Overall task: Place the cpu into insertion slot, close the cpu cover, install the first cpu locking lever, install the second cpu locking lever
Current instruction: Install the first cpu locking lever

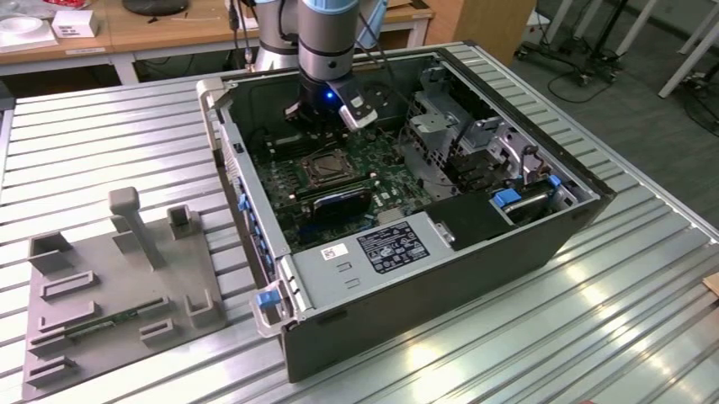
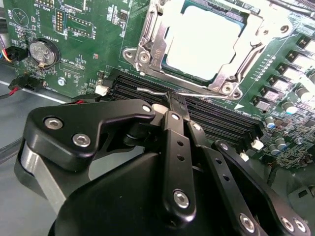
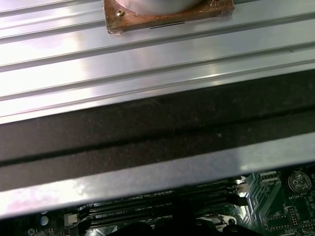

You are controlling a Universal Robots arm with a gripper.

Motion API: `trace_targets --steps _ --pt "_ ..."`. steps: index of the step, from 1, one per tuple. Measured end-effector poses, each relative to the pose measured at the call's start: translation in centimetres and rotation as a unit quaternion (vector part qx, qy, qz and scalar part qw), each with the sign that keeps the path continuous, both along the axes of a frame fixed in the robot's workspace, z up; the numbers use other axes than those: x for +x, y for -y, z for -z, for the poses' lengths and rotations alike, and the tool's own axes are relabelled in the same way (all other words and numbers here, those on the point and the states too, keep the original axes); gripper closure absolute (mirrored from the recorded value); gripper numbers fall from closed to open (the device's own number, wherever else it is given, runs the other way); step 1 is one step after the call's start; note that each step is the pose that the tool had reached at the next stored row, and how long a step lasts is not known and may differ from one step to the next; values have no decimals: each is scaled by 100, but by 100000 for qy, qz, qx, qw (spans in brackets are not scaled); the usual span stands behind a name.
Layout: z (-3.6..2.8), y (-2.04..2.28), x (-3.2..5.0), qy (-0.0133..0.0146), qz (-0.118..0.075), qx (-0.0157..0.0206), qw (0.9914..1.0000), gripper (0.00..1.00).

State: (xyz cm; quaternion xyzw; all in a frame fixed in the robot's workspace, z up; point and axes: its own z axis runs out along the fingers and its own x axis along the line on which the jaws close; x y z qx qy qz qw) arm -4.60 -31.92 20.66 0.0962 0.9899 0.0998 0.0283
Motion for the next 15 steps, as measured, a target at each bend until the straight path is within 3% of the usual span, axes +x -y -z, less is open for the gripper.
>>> trace_targets --steps 15 --pt "13 -7 0 3 6 237 100000 89"
